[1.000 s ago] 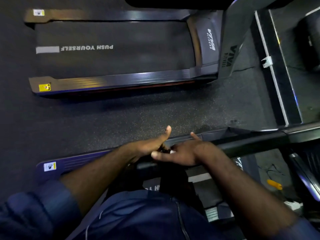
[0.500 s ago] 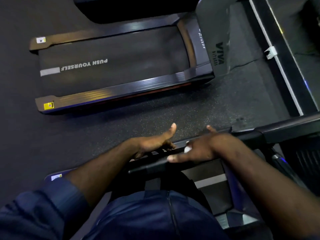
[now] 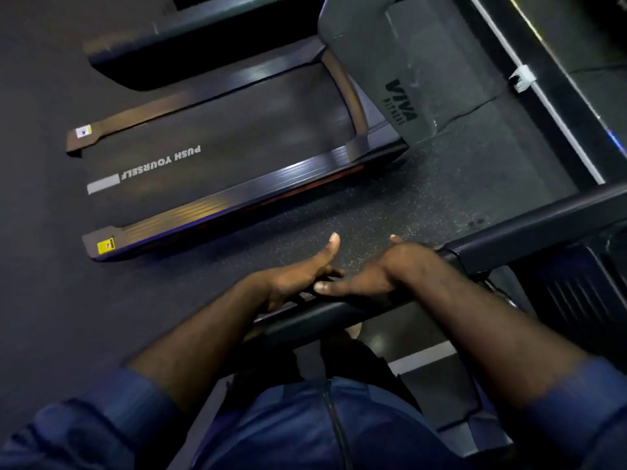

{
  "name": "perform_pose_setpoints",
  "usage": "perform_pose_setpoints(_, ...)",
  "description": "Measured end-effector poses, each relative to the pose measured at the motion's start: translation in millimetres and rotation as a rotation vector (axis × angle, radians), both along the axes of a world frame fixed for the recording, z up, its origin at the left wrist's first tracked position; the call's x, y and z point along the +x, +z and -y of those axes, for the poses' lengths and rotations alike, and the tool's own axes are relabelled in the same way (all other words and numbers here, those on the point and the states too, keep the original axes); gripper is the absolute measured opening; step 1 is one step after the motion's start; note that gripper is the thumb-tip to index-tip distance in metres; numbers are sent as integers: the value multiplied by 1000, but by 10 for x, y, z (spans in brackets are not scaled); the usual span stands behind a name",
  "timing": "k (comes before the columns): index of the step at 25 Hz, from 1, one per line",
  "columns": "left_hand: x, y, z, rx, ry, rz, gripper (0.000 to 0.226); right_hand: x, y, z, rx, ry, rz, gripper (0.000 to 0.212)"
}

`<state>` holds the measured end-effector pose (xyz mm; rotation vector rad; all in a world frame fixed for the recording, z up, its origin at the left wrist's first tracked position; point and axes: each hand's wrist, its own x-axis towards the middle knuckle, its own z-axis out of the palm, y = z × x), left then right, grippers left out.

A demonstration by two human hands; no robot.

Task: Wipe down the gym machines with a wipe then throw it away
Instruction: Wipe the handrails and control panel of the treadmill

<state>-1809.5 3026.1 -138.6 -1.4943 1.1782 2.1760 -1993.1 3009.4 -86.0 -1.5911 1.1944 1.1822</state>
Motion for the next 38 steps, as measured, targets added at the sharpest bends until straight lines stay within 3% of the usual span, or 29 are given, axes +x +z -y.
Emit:
perform_pose_setpoints(2,-107,48,-28,-39,-38,-16,114,-154,31,11,37,-60,97,143)
perform_pose_setpoints(4,-169,56,-70,-55,-50,-25,113,-377,45,89,0,-164,53,147)
perform_pose_setpoints(6,-228,71,-123,-66,-47,-53,108,-489,84,70,-77,-163,-32,131)
perform_pose_setpoints(8,-257,101,-158,-113,-28,-192,85,-497,41,-90,-184,-70,24,118)
perform_pose_setpoints(10,-269,136,-208,-168,-66,-221,77,-570,-42,-359,-379,-70,157,111)
perform_pose_setpoints(12,-276,74,-265,-301,-192,-115,82,-710,-154,-694,-692,-219,268,94)
perform_pose_setpoints(14,-313,15,-347,-495,-333,38,74,-701,-358,-1140,-1082,-347,244,76)
perform_pose_setpoints(17,-336,34,-428,-696,-354,173,81,-197,-730,-1664,-1339,-698,244,75)
perform_pose_setpoints(22,-290,-11,-476,-836,-397,226,101,763,-1046,-1547,-1558,-1678,709,81)
perform_pose_setpoints(24,-310,-29,-479,-858,-374,253,113,722,-1103,-1271,-1520,-2089,836,81)
perform_pose_setpoints(26,-307,-5,-508,-869,-362,247,122,719,-1176,-1198,-1376,-2308,839,109)
perform_pose_setpoints(28,-322,42,-522,-881,-372,232,125,1057,-1216,-1388,-1210,-2320,904,131)
perform_pose_setpoints(31,-342,22,-531,-940,-397,246,118,1452,-1196,-1533,-1255,-2113,996,125)
perform_pose_setpoints(35,-369,-53,-514,-1010,-410,286,116,743,-1153,-1227,-1550,-2094,893,108)
perform_pose_setpoints(38,-376,-51,-507,-1014,-420,301,113,823,-1263,-1239,-1433,-2228,984,113)
